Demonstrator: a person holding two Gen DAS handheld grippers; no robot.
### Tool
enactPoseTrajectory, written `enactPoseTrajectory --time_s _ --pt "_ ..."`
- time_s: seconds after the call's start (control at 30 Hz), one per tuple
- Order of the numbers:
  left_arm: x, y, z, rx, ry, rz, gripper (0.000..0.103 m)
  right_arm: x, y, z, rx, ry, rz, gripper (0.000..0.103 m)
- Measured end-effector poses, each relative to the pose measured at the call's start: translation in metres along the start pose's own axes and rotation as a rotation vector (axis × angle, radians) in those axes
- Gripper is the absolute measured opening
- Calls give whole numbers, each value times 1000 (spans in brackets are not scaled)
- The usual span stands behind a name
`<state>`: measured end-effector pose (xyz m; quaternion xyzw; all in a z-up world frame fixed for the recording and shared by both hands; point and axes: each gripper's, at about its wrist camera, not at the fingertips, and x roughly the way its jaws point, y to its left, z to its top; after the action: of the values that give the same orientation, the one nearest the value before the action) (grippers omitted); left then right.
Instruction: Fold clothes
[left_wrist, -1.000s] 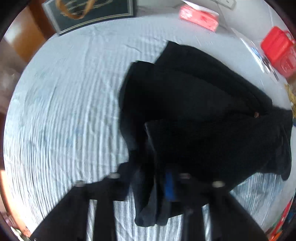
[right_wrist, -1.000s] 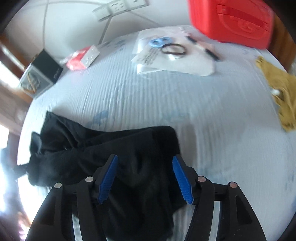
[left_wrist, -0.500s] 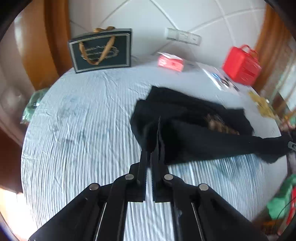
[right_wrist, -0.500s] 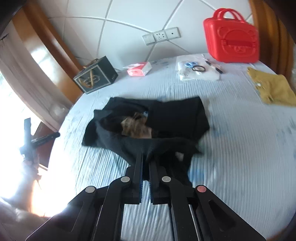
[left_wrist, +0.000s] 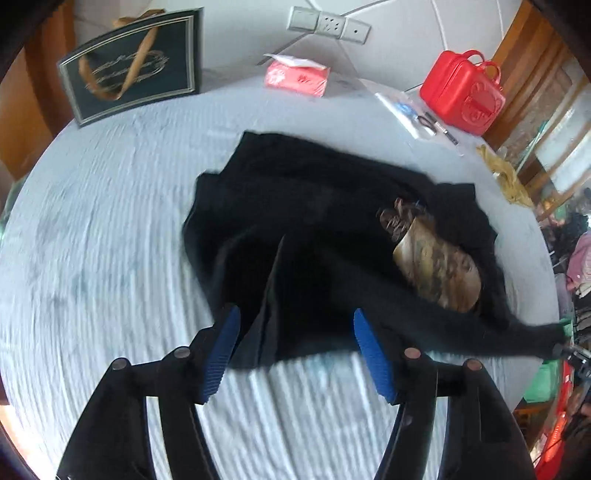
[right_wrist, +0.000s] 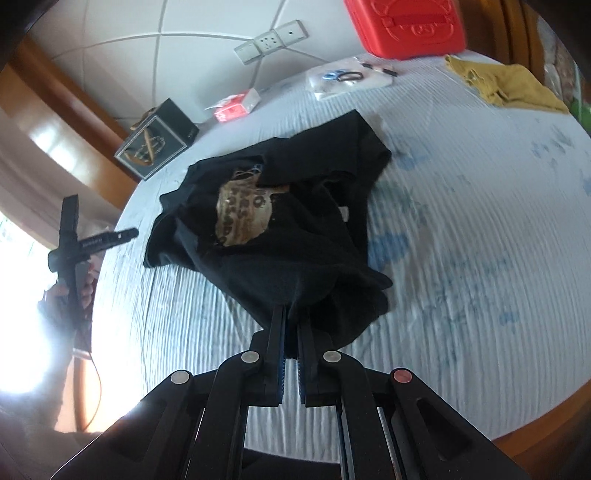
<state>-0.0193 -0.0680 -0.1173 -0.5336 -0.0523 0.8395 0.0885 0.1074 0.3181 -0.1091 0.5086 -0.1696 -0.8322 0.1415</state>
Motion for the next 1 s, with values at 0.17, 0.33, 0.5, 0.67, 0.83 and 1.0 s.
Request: enactPoseTrajectory --time_s 0.17,0.33,0.5,0.67,0.83,1.0 --pt "36 -2 21 -8 58 84 64 1 -8 3 13 7 13 5" --pt "78 -10 23 28 135 141 63 9 -16 6 23 30 15 5" --pt "66 -7 4 19 92 119 3 12 -20 6 25 39 13 5" --pt "-3 4 -38 6 -58 108 3 -2 -8 -8 -8 19 36 5" --pt "-59 14 -105 27 -118 76 3 -18 12 -39 -75 37 59 5" --pt "-46 15 -134 47 -74 91 3 -14 14 -54 -78 55 40 4"
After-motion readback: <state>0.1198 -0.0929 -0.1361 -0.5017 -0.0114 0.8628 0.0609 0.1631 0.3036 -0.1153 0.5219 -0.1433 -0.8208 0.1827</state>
